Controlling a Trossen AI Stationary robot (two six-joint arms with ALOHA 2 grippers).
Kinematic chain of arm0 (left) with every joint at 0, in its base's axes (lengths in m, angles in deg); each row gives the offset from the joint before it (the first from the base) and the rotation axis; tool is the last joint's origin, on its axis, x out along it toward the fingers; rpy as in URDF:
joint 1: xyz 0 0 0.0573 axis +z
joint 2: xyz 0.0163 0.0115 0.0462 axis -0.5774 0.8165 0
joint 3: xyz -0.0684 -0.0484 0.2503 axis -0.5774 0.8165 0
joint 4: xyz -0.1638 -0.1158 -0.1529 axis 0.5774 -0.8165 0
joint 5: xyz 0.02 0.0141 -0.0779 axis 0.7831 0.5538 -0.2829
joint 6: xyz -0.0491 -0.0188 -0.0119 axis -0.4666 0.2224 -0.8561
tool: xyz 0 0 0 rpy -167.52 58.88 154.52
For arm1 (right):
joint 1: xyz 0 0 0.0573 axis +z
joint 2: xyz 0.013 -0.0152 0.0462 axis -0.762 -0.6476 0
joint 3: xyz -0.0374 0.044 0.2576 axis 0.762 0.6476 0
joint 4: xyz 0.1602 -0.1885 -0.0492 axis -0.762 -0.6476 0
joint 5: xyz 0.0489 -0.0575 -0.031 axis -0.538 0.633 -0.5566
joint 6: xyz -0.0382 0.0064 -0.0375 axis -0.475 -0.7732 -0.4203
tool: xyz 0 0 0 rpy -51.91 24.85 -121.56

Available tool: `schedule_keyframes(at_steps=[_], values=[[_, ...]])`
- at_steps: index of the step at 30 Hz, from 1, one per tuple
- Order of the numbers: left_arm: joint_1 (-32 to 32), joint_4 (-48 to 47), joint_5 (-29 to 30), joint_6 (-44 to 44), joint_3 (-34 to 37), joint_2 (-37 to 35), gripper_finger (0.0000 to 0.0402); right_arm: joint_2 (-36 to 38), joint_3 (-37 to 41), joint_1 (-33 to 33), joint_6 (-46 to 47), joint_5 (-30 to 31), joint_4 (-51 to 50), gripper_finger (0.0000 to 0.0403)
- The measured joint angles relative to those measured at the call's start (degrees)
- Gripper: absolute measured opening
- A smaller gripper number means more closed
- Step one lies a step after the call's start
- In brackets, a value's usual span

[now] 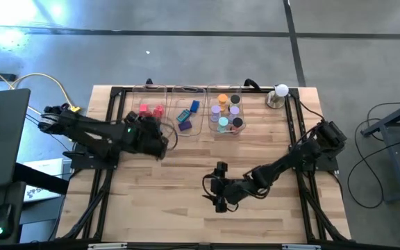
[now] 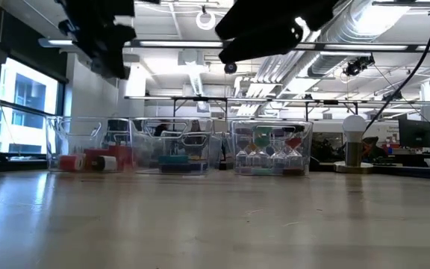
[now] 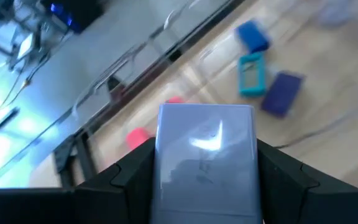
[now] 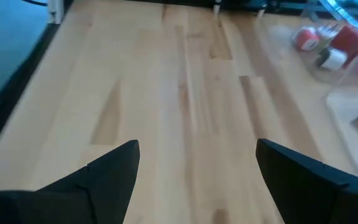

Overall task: Pick & Place Office items
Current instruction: Put the purple charger adapter into the left transparent bin

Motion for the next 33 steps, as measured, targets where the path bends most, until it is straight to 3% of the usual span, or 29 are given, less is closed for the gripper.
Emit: schedule_keyframes(at_steps=[7, 14, 19, 25, 33], values=[[12.3, 1.5, -8.2, 11.3, 0.0, 0.0, 0.0203, 0.0, 0.0, -3.7, -3.3, -0.4, -0.1, 0.0313], [25.5, 9.7, -15.7, 25.8, 2.4, 0.0, 0.0203, 0.0, 0.0, -7.3, -4.3, -6.6, -0.5, 0.0313], [34.3, 15.8, -21.8, 29.7, 7.8, 0.0, 0.0202, 0.0, 0.0, -8.7, -4.2, -10.6, -1.6, 0.0313], [37.5, 23.7, -22.2, 32.8, 11.9, 0.0, 0.0213, 0.0, 0.0, -8.8, -3.3, -10.4, -3.9, 0.0313], [37.8, 24.3, -24.1, 35.3, 12.3, 0.0, 0.0231, 0.0, 0.0, -8.8, -3.2, -10.3, -3.9, 0.0313]])
